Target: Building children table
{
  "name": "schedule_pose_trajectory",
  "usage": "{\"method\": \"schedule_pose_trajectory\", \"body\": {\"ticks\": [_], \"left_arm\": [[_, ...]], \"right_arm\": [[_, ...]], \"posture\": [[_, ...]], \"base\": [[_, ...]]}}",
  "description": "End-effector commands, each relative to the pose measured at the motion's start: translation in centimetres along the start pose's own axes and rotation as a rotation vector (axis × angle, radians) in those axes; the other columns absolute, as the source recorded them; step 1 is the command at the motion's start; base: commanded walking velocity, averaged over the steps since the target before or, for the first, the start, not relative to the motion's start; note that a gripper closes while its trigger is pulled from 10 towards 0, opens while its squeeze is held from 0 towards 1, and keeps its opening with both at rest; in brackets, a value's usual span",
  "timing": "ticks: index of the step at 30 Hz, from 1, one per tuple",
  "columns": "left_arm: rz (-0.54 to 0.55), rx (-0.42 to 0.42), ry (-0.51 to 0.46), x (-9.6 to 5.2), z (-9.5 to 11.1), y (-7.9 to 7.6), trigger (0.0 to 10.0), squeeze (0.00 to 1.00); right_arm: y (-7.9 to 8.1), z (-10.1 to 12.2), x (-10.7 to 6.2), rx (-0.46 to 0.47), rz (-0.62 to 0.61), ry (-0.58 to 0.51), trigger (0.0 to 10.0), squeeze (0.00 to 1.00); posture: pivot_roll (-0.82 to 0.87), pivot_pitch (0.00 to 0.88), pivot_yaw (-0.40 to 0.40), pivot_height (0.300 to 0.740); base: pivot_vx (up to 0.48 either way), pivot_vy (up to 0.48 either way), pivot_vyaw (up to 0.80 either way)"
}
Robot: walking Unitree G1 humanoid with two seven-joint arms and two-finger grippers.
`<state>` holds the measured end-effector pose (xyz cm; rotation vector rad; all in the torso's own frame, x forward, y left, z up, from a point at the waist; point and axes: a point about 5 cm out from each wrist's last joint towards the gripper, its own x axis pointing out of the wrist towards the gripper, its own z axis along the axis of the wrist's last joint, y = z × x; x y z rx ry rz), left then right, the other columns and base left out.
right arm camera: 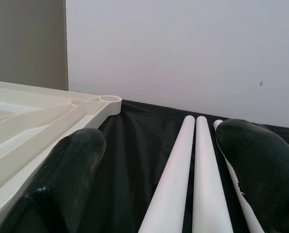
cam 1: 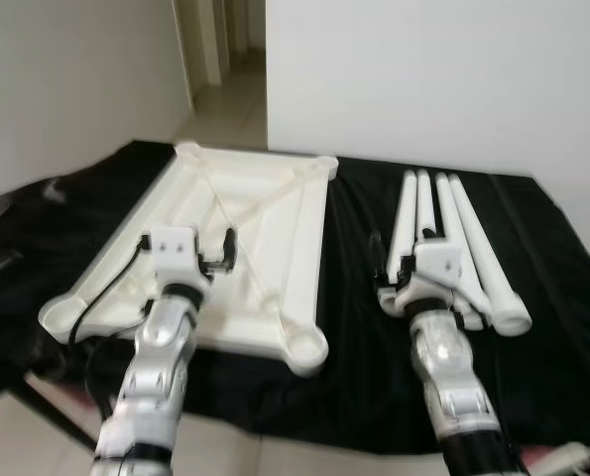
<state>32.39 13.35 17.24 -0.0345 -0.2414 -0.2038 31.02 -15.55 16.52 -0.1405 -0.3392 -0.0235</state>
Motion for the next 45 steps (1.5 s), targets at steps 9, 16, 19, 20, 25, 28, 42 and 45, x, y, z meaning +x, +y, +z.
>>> {"method": "schedule_pose_trajectory", "body": {"ticks": [9,16,19,20,25,28,42,45], "left_arm": [[-0.042,0.019,0.034,-0.3,0.2,0.3,10.0,0.00],[-0.175,0.059,0.061,-0.4,0.2,-1.2,10.0,0.00],[-0.183,0.054,0.059,-0.3,0.3,-1.3,10.0,0.00],[-0.182,0.057,0.060,-0.3,0.3,-1.3,10.0,0.00],[-0.164,0.060,0.058,-0.3,0.4,-1.2,10.0,0.00],[-0.142,0.055,0.057,-0.3,0.5,-0.9,10.0,0.00],[-0.094,0.043,0.049,-0.2,0.5,-0.2,10.0,0.00],[-0.093,0.038,0.048,-0.1,0.5,-0.2,10.0,0.00]], "right_arm": [[0.3,-0.2,0.6,0.016,-0.001,0.032,10.0,0.00],[0.6,-0.4,1.9,0.060,-0.025,0.097,10.0,0.00],[1.0,-0.4,2.2,0.065,-0.016,0.107,10.0,0.00],[1.2,-0.4,2.3,0.061,-0.007,0.106,10.0,0.00],[1.5,-0.2,2.5,0.063,0.006,0.092,10.0,0.00],[1.6,-0.1,2.5,0.048,0.028,0.072,10.0,0.00],[1.2,0.3,1.7,0.030,0.060,0.022,10.0,0.00],[1.2,0.3,1.7,0.026,0.063,0.020,10.0,0.00]], "posture": [[0.03,0.012,0.001,0.740],[0.02,0.022,0.008,0.740],[0.02,0.024,0.010,0.740],[0.02,0.024,0.010,0.740],[0.03,0.023,0.006,0.740],[0.03,0.018,0.002,0.740],[0.02,0.017,0.004,0.740],[0.02,0.017,0.004,0.740]], "base": [[0.000,0.000,0.00],[0.000,0.000,0.00],[0.000,0.000,0.00],[0.000,0.000,0.00],[0.000,0.000,0.00],[0.000,0.000,0.00],[0.000,0.000,0.00],[0.000,0.000,0.00]]}}
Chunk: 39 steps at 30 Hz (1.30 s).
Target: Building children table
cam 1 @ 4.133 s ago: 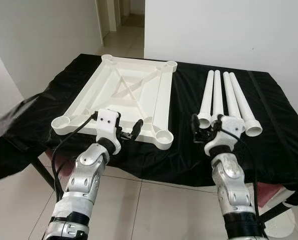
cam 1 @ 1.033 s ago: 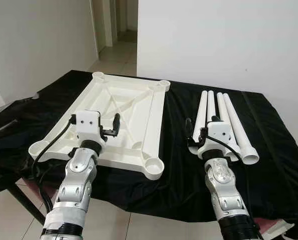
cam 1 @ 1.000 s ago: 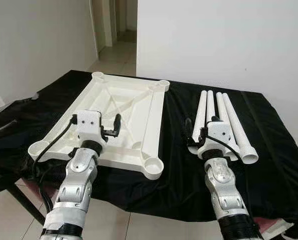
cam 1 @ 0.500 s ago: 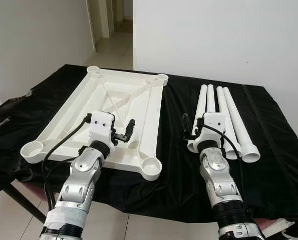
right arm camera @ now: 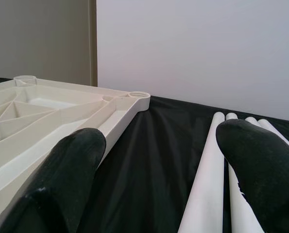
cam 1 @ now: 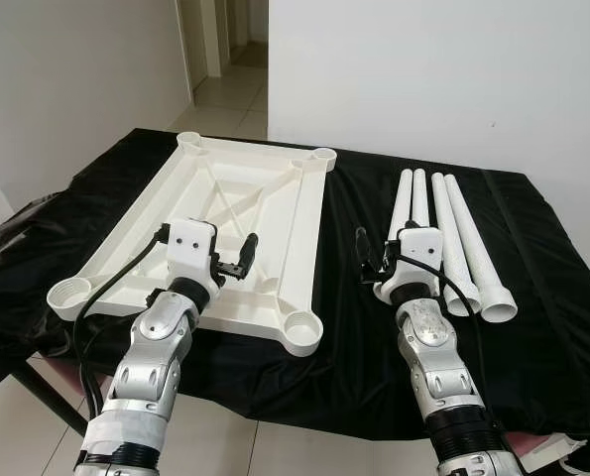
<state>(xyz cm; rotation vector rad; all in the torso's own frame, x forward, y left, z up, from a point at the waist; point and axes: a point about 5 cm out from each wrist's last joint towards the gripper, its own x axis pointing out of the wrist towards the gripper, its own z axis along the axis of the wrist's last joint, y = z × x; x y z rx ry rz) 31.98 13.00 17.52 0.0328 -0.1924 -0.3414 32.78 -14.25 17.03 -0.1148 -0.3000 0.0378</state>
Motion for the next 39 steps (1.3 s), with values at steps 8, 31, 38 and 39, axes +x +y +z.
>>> {"method": "schedule_pose_trajectory", "body": {"ticks": [8,31,38,39], "left_arm": [[0.070,-0.010,0.002,0.13,0.03,0.63,10.0,0.00],[0.084,-0.018,-0.012,0.21,0.21,0.95,10.0,0.00],[0.089,-0.021,-0.015,0.21,0.24,1.02,10.0,0.00],[0.089,-0.021,-0.015,0.21,0.24,1.02,10.0,0.00]], "right_arm": [[0.04,0.18,-0.25,-0.016,0.017,-0.023,10.0,0.00],[0.24,-0.03,-0.33,-0.008,0.022,-0.018,10.0,0.00],[0.25,-0.02,-0.31,-0.008,0.023,-0.018,10.0,0.00],[0.25,-0.02,-0.31,-0.008,0.023,-0.018,10.0,0.00]], "posture": [[0.02,0.015,0.003,0.740],[0.02,0.012,0.006,0.740],[0.02,0.009,0.003,0.740],[0.02,0.009,0.003,0.740]], "base": [[0.000,0.000,0.00],[0.000,0.000,0.00],[0.000,0.000,0.00],[0.000,0.000,0.00]]}}
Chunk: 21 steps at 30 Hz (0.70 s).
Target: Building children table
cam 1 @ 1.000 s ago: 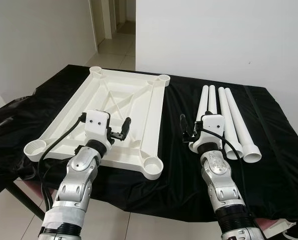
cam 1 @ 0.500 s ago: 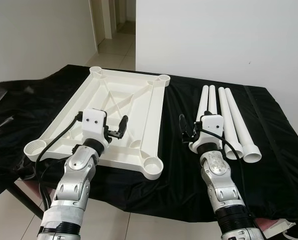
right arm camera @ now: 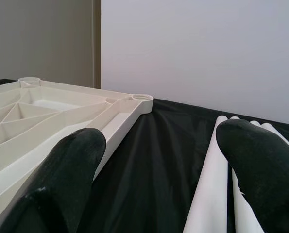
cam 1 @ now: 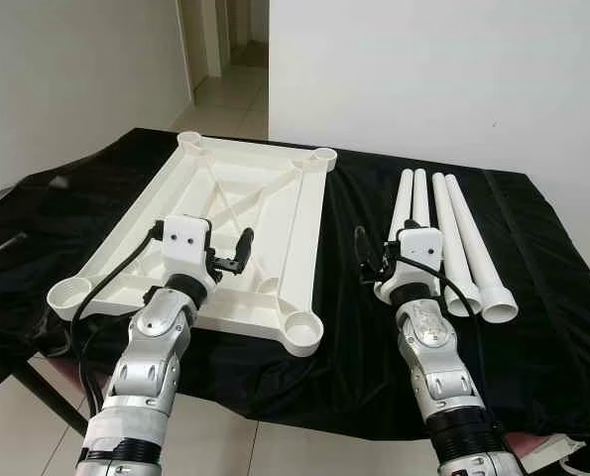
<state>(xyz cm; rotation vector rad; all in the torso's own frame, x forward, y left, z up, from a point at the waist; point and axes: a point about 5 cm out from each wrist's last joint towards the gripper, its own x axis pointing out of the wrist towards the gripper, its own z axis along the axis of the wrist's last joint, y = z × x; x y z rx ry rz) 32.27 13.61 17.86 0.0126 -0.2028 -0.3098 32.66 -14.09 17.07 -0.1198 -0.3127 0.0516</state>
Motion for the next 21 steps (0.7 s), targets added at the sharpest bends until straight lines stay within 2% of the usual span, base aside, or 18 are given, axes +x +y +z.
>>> {"method": "schedule_pose_trajectory", "body": {"ticks": [1,21], "left_arm": [[0.057,-0.006,-0.003,0.10,-0.02,0.35,10.0,0.00],[0.068,-0.009,-0.007,-0.13,0.00,0.46,10.0,0.00]], "right_arm": [[0.10,-0.11,-0.20,-0.005,0.010,-0.004,10.0,0.00],[0.25,-0.29,-0.37,-0.006,0.017,0.004,10.0,0.00]], "posture": [[0.02,0.009,0.002,0.740],[0.03,0.021,-0.003,0.740]], "base": [[0.240,0.000,0.00],[0.253,0.000,0.00]]}}
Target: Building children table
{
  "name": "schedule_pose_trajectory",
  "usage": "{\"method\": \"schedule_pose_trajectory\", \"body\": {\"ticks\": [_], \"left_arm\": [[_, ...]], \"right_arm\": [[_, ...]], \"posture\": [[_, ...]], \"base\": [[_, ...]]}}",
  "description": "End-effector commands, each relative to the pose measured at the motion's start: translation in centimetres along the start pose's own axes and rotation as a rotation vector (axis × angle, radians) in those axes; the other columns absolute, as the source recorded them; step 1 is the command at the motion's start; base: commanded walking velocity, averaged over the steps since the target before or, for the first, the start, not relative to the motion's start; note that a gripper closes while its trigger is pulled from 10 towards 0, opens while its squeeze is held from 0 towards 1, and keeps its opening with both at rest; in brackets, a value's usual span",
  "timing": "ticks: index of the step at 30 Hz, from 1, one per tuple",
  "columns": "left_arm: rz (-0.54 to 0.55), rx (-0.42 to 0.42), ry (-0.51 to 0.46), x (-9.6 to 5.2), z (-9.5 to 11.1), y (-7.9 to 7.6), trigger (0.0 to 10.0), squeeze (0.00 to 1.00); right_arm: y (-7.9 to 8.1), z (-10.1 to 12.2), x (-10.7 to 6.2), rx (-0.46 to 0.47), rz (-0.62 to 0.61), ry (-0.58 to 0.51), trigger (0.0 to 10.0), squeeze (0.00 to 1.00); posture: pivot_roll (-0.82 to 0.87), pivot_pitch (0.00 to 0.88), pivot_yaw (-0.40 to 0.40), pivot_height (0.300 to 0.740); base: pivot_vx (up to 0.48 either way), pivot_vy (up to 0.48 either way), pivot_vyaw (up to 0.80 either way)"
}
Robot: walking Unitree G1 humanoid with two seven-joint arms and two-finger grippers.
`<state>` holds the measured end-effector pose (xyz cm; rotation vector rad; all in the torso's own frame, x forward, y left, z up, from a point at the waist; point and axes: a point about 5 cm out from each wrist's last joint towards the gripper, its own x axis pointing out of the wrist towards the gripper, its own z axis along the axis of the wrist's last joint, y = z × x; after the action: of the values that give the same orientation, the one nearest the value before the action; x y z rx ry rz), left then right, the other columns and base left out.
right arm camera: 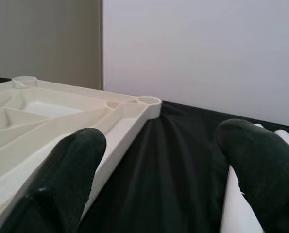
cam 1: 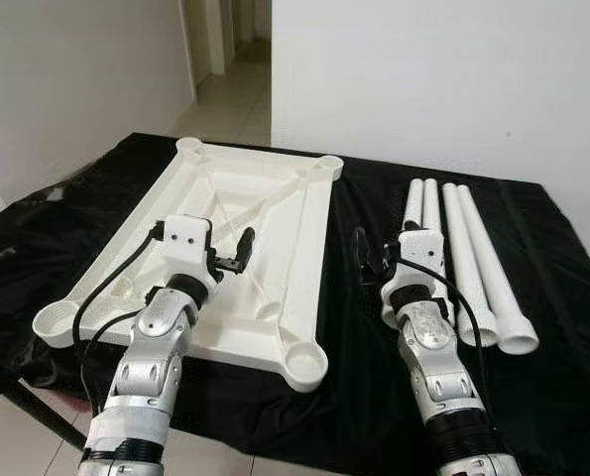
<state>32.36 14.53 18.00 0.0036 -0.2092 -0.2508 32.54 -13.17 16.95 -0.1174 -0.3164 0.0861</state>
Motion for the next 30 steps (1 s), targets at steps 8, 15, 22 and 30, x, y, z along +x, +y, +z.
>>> {"method": "schedule_pose_trajectory", "body": {"ticks": [8,15,22,30], "left_arm": [[0.008,-0.009,-0.001,-0.20,-0.22,-0.66,10.0,0.00],[0.007,-0.017,0.004,-0.35,-0.32,-0.69,10.0,0.00],[-0.001,-0.024,0.015,-0.42,-0.48,-0.82,10.0,0.00],[-0.040,-0.033,0.023,-0.50,-0.60,-1.31,10.0,0.00]], "right_arm": [[-0.65,-0.38,-0.44,-0.014,-0.013,0.014,10.0,0.00],[-0.55,-0.56,-0.62,-0.013,-0.009,0.021,10.0,0.00],[-0.50,-0.70,-0.76,0.003,-0.020,0.037,10.0,0.00],[-0.33,-0.91,-0.89,0.001,-0.032,0.057,10.0,0.00]], "posture": [[0.03,0.027,-0.003,0.740],[0.03,0.029,-0.001,0.740],[0.03,0.029,-0.002,0.740],[0.03,0.022,-0.005,0.740]], "base": [[0.000,0.000,0.00],[0.000,0.000,0.00],[0.000,0.000,0.00],[0.000,0.000,0.00]]}}
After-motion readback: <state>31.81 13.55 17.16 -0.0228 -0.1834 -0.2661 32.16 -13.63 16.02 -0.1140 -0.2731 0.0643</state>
